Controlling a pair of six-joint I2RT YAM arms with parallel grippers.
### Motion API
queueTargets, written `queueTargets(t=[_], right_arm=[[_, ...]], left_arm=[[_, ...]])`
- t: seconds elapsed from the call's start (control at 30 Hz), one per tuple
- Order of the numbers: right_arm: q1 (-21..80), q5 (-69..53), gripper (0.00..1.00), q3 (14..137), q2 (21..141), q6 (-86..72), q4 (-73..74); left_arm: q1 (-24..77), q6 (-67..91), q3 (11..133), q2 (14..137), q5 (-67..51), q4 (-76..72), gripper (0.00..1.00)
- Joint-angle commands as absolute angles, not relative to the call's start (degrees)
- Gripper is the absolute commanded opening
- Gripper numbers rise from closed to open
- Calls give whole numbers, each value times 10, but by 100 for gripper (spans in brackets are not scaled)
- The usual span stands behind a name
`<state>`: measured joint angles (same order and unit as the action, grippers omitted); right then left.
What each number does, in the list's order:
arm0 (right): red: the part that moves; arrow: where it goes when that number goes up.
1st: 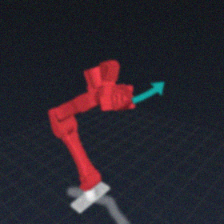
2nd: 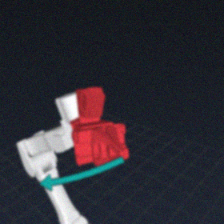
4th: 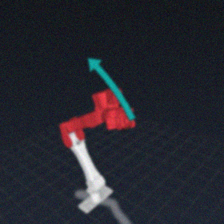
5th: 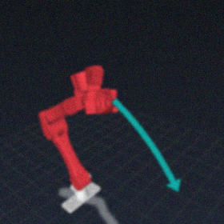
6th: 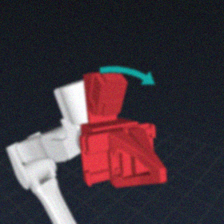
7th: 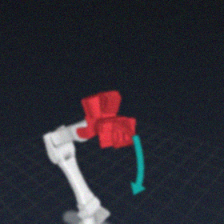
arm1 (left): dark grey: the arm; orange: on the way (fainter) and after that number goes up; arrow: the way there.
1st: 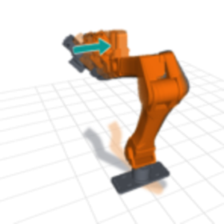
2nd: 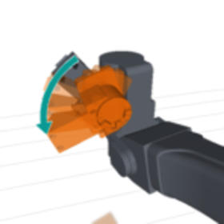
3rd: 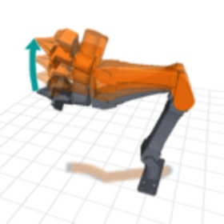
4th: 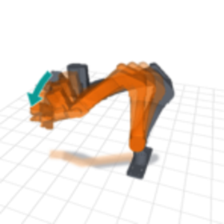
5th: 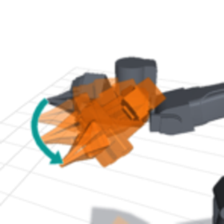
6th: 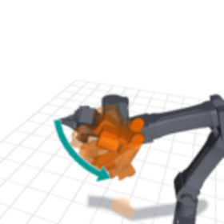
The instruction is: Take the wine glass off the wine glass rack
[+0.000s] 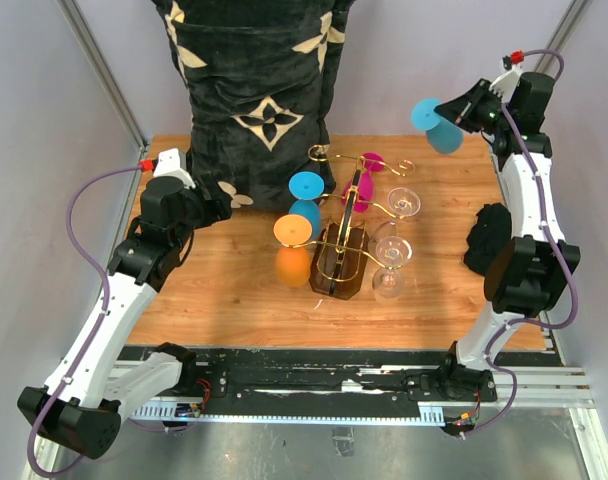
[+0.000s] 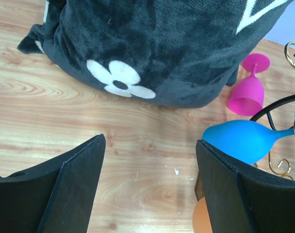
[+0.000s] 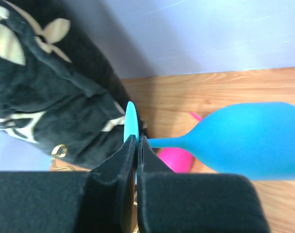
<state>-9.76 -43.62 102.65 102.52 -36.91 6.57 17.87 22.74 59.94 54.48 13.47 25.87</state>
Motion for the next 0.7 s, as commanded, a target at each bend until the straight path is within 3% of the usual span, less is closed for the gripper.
queueTargets(t=[0.0,0.33,0.67], right_arm=[[-101,-340,1,1045,1021,-130,142],[-80,-40,1,984,1076,189,157],[40,300,1,990,1253,370,91]], left_arm=[[181,217,591,538,144,250,81],[182,215,580,557,136,227,82],[181,206,565,564,134,221,82]])
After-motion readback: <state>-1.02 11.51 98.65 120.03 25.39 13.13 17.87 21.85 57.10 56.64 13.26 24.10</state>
